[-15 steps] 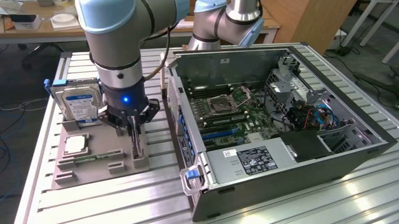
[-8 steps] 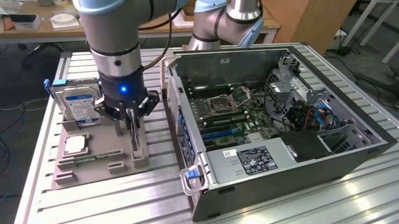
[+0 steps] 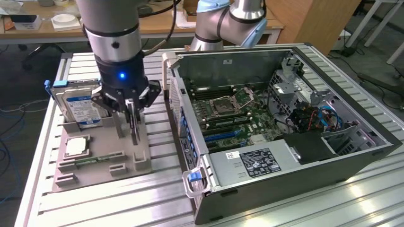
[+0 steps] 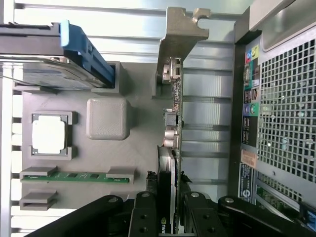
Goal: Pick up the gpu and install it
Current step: 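Pick up the gpu and move the gpu toward the slot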
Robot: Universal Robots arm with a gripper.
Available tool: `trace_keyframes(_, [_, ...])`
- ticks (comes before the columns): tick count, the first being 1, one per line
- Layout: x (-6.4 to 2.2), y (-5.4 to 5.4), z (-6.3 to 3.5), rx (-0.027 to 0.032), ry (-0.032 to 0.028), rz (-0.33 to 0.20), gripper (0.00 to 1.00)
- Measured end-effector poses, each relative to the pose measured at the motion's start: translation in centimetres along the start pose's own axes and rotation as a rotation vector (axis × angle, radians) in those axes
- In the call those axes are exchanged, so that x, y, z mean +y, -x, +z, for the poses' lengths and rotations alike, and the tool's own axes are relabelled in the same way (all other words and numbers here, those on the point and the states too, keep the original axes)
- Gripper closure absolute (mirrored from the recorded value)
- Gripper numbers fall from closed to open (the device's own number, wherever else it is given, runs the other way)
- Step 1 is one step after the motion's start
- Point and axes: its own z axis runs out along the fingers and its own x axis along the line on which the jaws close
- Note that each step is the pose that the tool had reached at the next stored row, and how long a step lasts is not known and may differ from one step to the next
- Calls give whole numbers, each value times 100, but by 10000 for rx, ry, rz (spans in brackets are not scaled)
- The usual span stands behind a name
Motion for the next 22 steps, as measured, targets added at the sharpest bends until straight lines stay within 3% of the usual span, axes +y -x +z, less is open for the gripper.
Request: trace_keyframes(22, [45, 9, -961, -10, -1, -1, 73])
